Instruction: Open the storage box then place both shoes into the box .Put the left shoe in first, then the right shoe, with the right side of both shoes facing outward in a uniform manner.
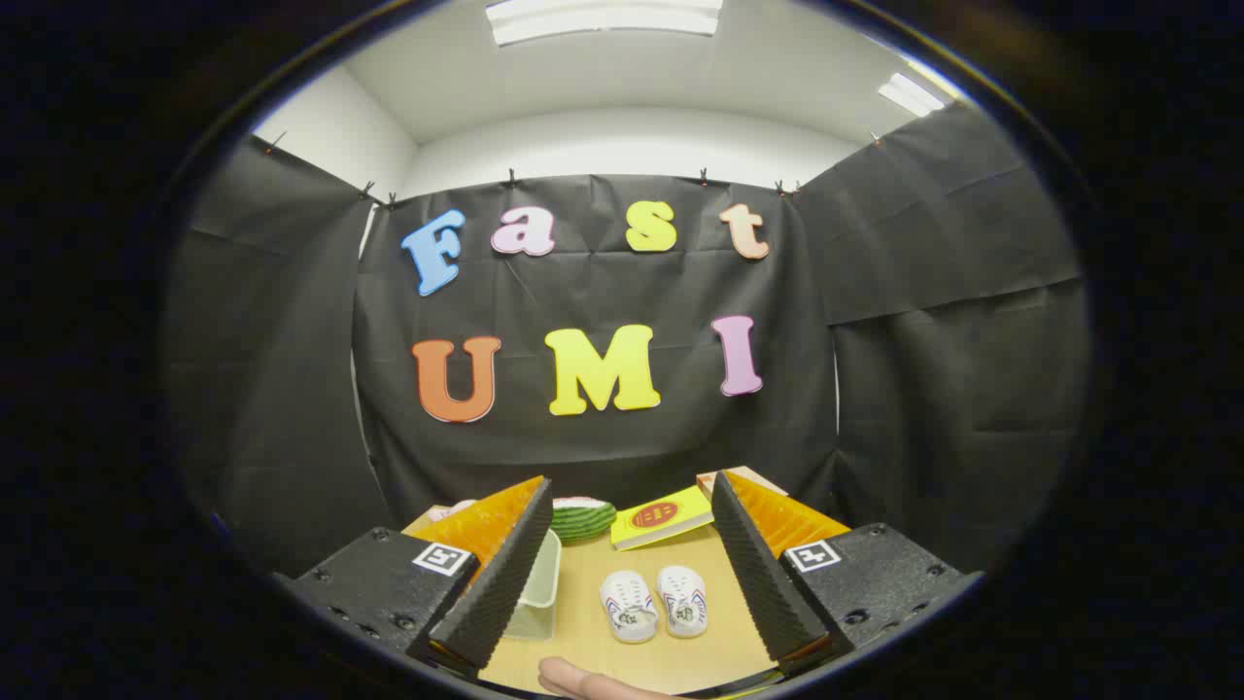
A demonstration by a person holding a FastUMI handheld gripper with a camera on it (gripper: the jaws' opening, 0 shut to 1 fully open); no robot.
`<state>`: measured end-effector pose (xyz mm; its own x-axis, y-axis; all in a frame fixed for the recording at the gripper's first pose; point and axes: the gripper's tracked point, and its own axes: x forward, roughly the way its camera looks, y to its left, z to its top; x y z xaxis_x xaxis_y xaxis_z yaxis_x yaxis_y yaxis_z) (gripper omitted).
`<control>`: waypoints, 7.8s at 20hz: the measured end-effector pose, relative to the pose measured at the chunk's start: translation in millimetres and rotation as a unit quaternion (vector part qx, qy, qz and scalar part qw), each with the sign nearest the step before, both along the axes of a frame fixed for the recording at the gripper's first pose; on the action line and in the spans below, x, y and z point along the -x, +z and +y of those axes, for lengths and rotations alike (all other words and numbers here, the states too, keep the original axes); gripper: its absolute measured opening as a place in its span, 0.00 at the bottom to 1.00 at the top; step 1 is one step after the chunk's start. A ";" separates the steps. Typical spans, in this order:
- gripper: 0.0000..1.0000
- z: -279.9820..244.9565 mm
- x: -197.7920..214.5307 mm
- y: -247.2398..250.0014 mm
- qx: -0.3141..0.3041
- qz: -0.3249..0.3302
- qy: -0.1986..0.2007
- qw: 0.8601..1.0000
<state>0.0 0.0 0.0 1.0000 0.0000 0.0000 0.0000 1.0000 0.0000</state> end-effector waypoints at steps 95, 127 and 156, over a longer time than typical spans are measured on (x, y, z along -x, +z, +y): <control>0.06 230.6 -222.8 -152.0 -0.326 0.421 0.362 0.765; 1.00 160.7 -182.0 -246.7 -0.021 0.414 0.251 0.875; 0.06 -13.6 -229.8 -406.2 -0.017 0.545 0.089 0.834</control>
